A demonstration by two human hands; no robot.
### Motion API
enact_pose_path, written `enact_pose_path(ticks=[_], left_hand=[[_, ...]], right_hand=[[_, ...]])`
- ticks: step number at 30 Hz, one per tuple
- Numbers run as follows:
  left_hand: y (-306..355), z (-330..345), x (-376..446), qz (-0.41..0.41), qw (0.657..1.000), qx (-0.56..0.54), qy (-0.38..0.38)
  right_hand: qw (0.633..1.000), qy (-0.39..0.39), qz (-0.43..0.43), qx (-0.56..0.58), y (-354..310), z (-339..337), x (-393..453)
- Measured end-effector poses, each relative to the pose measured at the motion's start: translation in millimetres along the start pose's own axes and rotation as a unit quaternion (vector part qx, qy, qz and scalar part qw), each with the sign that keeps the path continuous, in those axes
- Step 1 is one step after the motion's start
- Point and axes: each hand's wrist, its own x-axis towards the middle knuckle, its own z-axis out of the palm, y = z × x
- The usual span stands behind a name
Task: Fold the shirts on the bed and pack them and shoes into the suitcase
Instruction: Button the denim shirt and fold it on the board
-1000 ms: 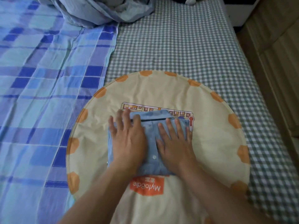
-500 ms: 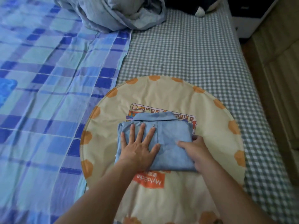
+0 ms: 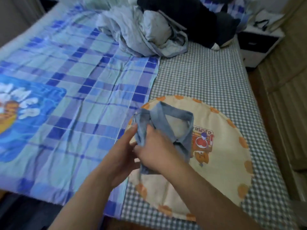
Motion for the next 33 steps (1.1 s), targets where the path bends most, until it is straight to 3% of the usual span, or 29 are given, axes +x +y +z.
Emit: enact_pose_path(ticks=[2, 4, 5, 8, 9, 11, 13, 14, 15, 16, 18, 20, 23, 25, 27, 29, 31, 33], left_hand=[[-8, -60, -2, -0.034, 0.996, 0.0, 0.08], [-27, -116, 2, -0.058, 0.981, 0.063, 0.174], [-38, -138, 4, -0.069, 0.97, 0.105, 0.207], [-70, -185, 15, -0.065, 0.921, 0.186, 0.336], [-78, -190, 15, -0.033, 0.89, 0.239, 0.387], [-91, -184, 12, 0.085, 0.795, 0.394, 0.454], [-93, -163, 11, 0.243, 0.681, 0.546, 0.423], [-97, -158, 22, 0.287, 0.631, 0.618, 0.372], [-102, -155, 35, 0.279, 0.595, 0.68, 0.326], [-109, -159, 53, 0.214, 0.595, 0.717, 0.294], [-119, -168, 84, 0.05, 0.65, 0.708, 0.27], [-130, -181, 102, -0.016, 0.679, 0.677, 0.281], [-124, -177, 95, 0.009, 0.728, 0.612, 0.308], [-118, -174, 77, 0.015, 0.778, 0.472, 0.414], [-113, -175, 67, -0.051, 0.827, 0.299, 0.473], [-112, -174, 61, -0.091, 0.84, 0.275, 0.46], [-113, -170, 47, -0.079, 0.846, 0.288, 0.442], [-129, -175, 12, -0.037, 0.862, 0.251, 0.439]], right_hand=[[0.997, -0.074, 0.002, -0.027, -36, 61, 8], [0.986, -0.168, -0.006, 0.018, -47, 104, 4], [0.982, -0.178, -0.012, 0.058, -45, 113, -1], [0.992, -0.063, -0.031, 0.101, -2, 116, -9], [0.997, 0.005, -0.033, 0.074, 23, 112, -5], [0.991, 0.124, -0.044, -0.024, 69, 103, 14], [0.976, 0.176, -0.063, -0.112, 103, 101, 42], [0.974, 0.164, -0.065, -0.14, 113, 106, 55], [0.975, 0.138, -0.065, -0.161, 120, 115, 67], [0.976, 0.104, -0.071, -0.179, 128, 127, 77], [0.97, 0.038, -0.079, -0.228, 145, 155, 95], [0.966, -0.012, -0.061, -0.251, 156, 169, 107], [0.983, 0.065, -0.043, -0.164, 162, 155, 104], [0.993, 0.102, 0.042, -0.039, 165, 140, 90], [0.982, 0.068, 0.16, 0.079, 169, 134, 84], [0.955, 0.006, 0.22, 0.198, 161, 131, 82], [0.93, -0.039, 0.232, 0.282, 147, 121, 80], [0.931, -0.091, 0.2, 0.293, 126, 114, 65]])
